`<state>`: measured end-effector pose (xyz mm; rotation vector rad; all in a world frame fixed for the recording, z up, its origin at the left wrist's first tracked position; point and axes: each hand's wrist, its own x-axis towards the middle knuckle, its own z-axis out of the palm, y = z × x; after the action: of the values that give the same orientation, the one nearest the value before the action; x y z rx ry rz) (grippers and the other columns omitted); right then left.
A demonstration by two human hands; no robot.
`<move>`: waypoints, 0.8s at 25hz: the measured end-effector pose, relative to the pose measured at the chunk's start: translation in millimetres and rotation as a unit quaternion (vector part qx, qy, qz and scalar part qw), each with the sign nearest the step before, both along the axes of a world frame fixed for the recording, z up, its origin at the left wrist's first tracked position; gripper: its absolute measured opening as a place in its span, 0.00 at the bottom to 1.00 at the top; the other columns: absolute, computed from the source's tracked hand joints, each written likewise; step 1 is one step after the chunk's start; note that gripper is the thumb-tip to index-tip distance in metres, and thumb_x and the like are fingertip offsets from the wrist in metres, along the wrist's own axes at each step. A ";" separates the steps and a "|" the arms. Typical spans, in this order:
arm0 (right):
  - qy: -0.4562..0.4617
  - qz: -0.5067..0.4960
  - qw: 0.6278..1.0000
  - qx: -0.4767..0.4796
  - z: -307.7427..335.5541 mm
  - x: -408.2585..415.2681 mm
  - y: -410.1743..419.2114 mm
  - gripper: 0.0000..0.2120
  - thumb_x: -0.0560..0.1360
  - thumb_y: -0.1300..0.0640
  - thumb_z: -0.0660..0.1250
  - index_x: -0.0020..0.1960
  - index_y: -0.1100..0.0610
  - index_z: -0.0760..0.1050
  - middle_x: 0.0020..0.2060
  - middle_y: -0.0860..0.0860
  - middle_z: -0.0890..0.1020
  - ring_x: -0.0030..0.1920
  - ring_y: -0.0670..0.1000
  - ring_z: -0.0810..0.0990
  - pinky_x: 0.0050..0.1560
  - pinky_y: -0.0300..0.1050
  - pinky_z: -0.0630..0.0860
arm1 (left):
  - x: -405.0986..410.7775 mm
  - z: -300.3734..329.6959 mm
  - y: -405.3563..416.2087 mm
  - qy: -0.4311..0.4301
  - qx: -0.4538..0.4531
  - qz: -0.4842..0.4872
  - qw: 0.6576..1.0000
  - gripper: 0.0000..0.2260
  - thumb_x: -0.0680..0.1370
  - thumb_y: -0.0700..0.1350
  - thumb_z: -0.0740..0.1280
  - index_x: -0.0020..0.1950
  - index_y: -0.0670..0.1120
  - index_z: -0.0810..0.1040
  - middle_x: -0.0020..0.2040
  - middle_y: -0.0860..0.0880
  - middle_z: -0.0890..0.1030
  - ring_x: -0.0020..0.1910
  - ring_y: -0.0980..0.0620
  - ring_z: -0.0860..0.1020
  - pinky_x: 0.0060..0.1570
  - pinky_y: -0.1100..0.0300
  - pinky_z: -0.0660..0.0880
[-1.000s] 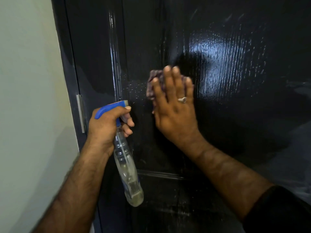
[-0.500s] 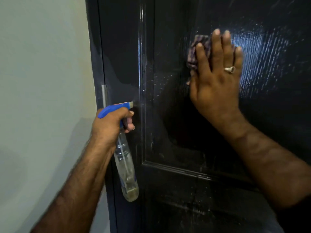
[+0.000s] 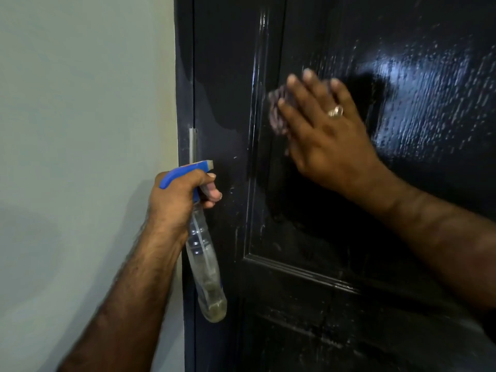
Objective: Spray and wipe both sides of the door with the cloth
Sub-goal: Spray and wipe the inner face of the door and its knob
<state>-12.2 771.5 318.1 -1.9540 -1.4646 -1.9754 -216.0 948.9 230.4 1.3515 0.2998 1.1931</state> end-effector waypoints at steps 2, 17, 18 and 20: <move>0.055 -0.010 0.995 0.083 27.3 -15.5 27.9 0.30 0.86 0.48 0.56 0.84 0.60 0.62 0.86 0.62 0.56 0.86 0.65 0.52 0.83 0.70 0.51 | 2.5 1.6 -4.1 0.000 -0.007 -0.005 1.000 0.09 0.77 0.38 0.70 0.37 0.42 0.83 0.33 0.42 0.82 0.36 0.43 0.83 0.38 0.53 0.80; 0.051 -0.028 0.996 0.073 34.6 -29.7 72.9 0.33 0.84 0.51 0.58 0.85 0.64 0.57 0.85 0.65 0.54 0.86 0.69 0.49 0.83 0.74 0.46 | 13.2 18.1 -0.3 0.013 -0.010 0.009 1.000 0.08 0.78 0.40 0.70 0.39 0.43 0.83 0.33 0.43 0.82 0.37 0.43 0.84 0.38 0.53 0.80; 0.055 -0.013 0.997 0.056 22.6 -29.9 77.0 0.33 0.85 0.52 0.58 0.85 0.63 0.55 0.85 0.66 0.52 0.85 0.69 0.48 0.83 0.73 0.47 | 13.5 18.4 0.5 0.012 -0.015 0.014 1.000 0.08 0.77 0.40 0.70 0.39 0.43 0.83 0.32 0.43 0.82 0.37 0.43 0.84 0.38 0.53 0.81; 0.009 0.016 0.997 -0.070 -29.9 -23.5 77.0 0.33 0.85 0.50 0.58 0.86 0.60 0.54 0.86 0.65 0.50 0.86 0.68 0.46 0.83 0.71 0.48 | 10.7 13.9 6.4 0.013 -0.027 0.025 0.999 0.07 0.76 0.40 0.70 0.38 0.42 0.83 0.32 0.42 0.82 0.36 0.43 0.83 0.38 0.53 0.80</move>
<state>-35.8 848.5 288.2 -1.9807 -1.6597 -1.8866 -205.3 955.2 244.3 1.3199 0.3846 1.2021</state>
